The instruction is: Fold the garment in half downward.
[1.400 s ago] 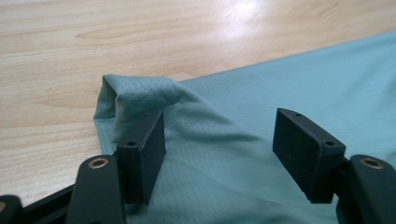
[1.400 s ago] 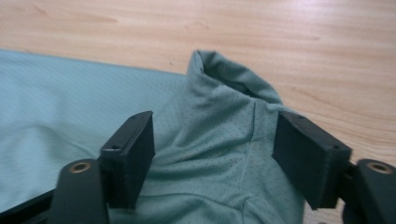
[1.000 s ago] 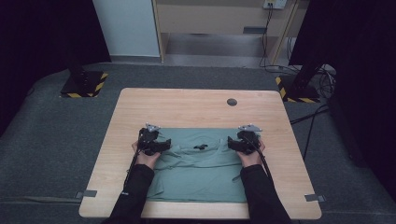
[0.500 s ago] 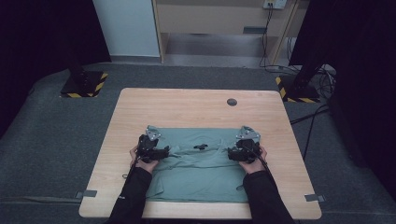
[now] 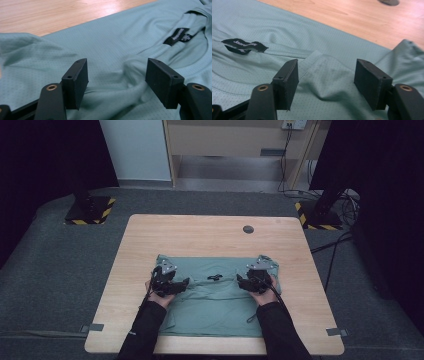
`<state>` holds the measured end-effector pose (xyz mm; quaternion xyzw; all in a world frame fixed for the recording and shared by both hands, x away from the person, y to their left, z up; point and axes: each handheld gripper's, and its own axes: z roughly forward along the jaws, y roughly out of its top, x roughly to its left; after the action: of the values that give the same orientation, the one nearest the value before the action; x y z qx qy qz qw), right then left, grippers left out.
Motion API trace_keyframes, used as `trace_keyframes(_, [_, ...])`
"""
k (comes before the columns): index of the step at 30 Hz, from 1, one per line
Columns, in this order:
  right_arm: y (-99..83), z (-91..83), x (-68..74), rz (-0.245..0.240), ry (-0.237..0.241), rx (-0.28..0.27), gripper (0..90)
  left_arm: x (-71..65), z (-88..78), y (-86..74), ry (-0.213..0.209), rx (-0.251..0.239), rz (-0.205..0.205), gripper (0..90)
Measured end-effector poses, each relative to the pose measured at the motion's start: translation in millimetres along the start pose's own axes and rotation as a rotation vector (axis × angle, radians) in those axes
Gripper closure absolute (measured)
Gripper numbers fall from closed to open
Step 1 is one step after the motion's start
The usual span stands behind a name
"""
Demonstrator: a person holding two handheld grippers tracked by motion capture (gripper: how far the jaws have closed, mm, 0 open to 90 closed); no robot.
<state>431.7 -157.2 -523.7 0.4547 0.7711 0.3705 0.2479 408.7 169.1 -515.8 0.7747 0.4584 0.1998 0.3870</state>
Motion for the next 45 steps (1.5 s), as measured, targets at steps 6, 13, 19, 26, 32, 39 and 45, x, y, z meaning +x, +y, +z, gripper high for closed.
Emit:
trace_keyframes(6, [-2.3,7.6,-0.2,-0.014,0.0,0.008,40.3,-7.0,6.5,-2.5,-0.027,0.017,0.022,36.1])
trace_keyframes(13, [-5.2,12.7,3.6,-0.053,-0.037,0.023,53.0,-15.9,10.7,-3.8,-0.027,0.035,0.059,43.9])
trace_keyframes(19, [-6.0,11.9,9.6,-0.091,-0.056,0.025,67.7,-20.3,11.5,-4.6,-0.026,0.044,0.08,49.4])
trace_keyframes(26, [-6.3,10.8,11.8,-0.108,-0.052,0.024,83.3,-21.1,11.6,-5.8,-0.032,0.043,0.069,55.1])
trace_keyframes(32, [-5.8,9.2,10.9,-0.091,-0.04,0.026,87.7,-19.0,10.9,-6.5,-0.036,0.04,0.045,62.6])
trace_keyframes(39, [-5.6,6.9,10.5,-0.083,-0.036,0.018,87.9,-19.3,9.4,-6.6,-0.035,0.034,0.039,68.8])
trace_keyframes(45, [-4.7,1.8,10.9,-0.081,-0.035,-0.002,87.9,-18.8,4.2,-5.8,-0.055,0.013,0.022,69.9])
